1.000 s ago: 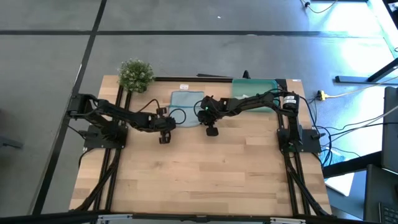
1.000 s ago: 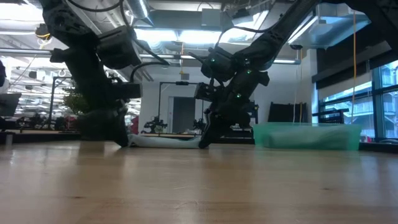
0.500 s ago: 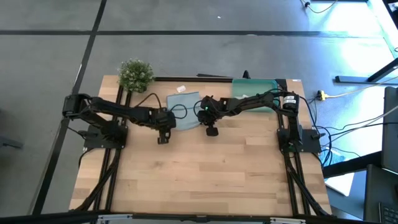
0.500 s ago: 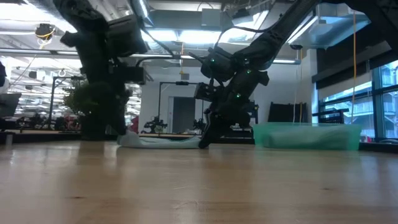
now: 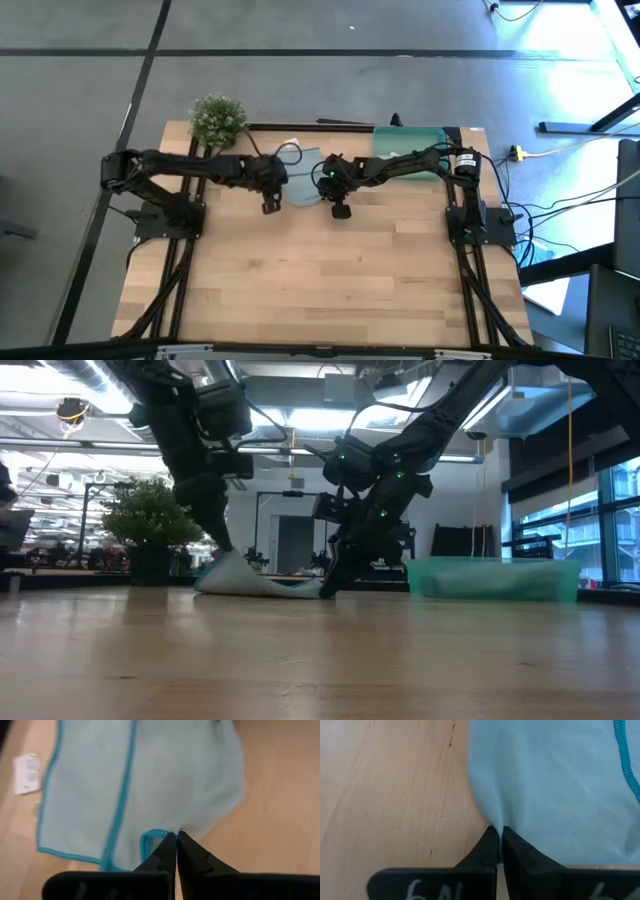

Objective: Roll microfiber towels into tight, uniform cylinder then place into a basket
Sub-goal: Roll the blue microfiber towel

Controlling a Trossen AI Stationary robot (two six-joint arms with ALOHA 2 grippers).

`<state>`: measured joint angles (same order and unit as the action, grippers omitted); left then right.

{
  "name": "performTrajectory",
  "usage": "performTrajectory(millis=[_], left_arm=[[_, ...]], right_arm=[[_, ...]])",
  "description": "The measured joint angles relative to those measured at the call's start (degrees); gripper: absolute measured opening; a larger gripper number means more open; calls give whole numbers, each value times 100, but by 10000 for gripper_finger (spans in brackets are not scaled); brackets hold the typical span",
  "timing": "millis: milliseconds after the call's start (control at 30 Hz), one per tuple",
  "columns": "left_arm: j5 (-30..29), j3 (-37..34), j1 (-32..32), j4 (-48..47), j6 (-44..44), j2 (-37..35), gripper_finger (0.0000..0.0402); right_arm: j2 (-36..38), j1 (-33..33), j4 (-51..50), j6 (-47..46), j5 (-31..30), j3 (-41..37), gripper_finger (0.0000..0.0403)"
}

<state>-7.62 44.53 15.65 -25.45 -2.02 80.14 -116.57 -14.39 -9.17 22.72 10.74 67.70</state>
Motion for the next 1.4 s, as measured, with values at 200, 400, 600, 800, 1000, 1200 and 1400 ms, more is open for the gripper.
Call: performTrajectory(millis=[200,400,600,800,1000,1200,1400], left_arm=[[57,-6,428,35,276,100,0],[-110,-145,690,82,484,559,0],[-129,-137,796,394,464,1048,0],[-59,-113,792,470,405,1198,0],[-60,-123,781,469,289,1184,0],[-61,-128,766,463,125,1185,0],[-106,-133,666,468,-9,1189,0]], right_arm=[[0,2,2,2,0,0,10],[0,4,29,2,4,0,10],[26,0,-62,-10,479,17,10],[92,-25,-1236,-141,1094,726,10],[103,-299,-1850,-665,1564,1376,10],[127,-835,-1931,-1619,1830,1493,10],[127,-1185,-1876,-1779,1927,1351,10]])
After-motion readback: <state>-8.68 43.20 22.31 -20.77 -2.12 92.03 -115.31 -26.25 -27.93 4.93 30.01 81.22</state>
